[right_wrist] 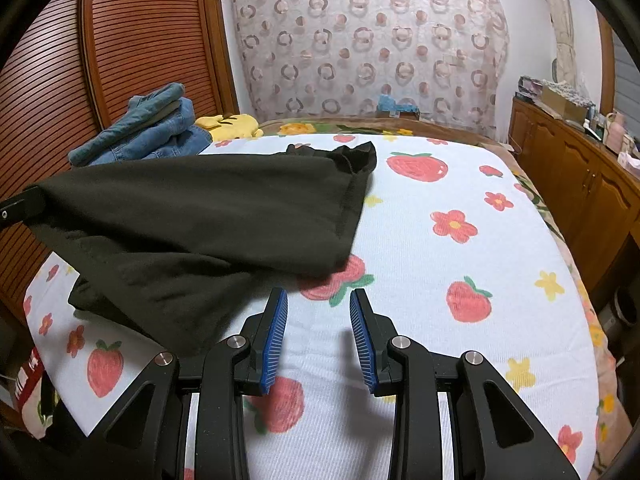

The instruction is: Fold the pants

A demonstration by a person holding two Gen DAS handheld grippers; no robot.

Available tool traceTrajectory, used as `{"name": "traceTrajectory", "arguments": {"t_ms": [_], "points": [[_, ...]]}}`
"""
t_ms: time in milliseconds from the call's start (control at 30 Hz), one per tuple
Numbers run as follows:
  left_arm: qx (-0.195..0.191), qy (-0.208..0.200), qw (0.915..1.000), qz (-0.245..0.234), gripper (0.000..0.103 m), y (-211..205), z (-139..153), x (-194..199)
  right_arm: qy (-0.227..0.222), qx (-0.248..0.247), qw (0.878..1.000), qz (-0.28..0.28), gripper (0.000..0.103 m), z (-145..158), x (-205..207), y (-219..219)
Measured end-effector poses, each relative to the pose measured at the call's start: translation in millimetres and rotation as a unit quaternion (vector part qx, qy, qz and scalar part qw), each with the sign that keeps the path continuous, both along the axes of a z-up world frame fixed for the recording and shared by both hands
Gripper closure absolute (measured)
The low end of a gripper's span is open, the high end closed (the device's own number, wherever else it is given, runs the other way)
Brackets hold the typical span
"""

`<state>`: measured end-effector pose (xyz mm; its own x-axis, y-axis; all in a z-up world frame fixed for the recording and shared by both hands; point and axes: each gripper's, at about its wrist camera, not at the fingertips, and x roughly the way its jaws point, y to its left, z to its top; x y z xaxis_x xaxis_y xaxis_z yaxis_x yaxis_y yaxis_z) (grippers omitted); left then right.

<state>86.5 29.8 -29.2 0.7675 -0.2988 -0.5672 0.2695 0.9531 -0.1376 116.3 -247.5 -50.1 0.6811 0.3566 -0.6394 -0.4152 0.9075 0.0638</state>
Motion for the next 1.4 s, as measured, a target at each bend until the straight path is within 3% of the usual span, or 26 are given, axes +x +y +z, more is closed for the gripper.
{"name": "traceTrajectory", "arguments": {"t_ms": [567, 867, 1033, 1200, 1400], "points": [[0.012, 0.073, 0.9957, 0.055, 0.094, 34.3, -63.0, -13.6, 0.001, -0.005, 1.000, 0.001, 0.069, 0.8, 1.3, 0.2], [0.017, 0.090, 0.9941, 0.058, 0.094, 33.8, -75.6, -15.1, -0.001, -0.006, 1.000, 0.002, 0.069, 0.1, 0.6, 0.4], [0.016, 0.089, 0.9936, 0.067, 0.085, 37.9, -75.0, -15.0, -0.001, -0.006, 1.000, 0.001, 0.069, 0.2, 0.7, 0.6], [0.023, 0.078, 0.9936, 0.078, 0.053, 41.1, -68.6, -14.8, -0.001, -0.006, 1.000, 0.001, 0.069, -0.2, 0.7, 0.8], [0.024, 0.068, 0.9948, 0.072, 0.043, 39.8, -60.5, -12.5, 0.000, -0.007, 1.000, 0.001, 0.069, -0.5, 0.7, 2.0]]}}
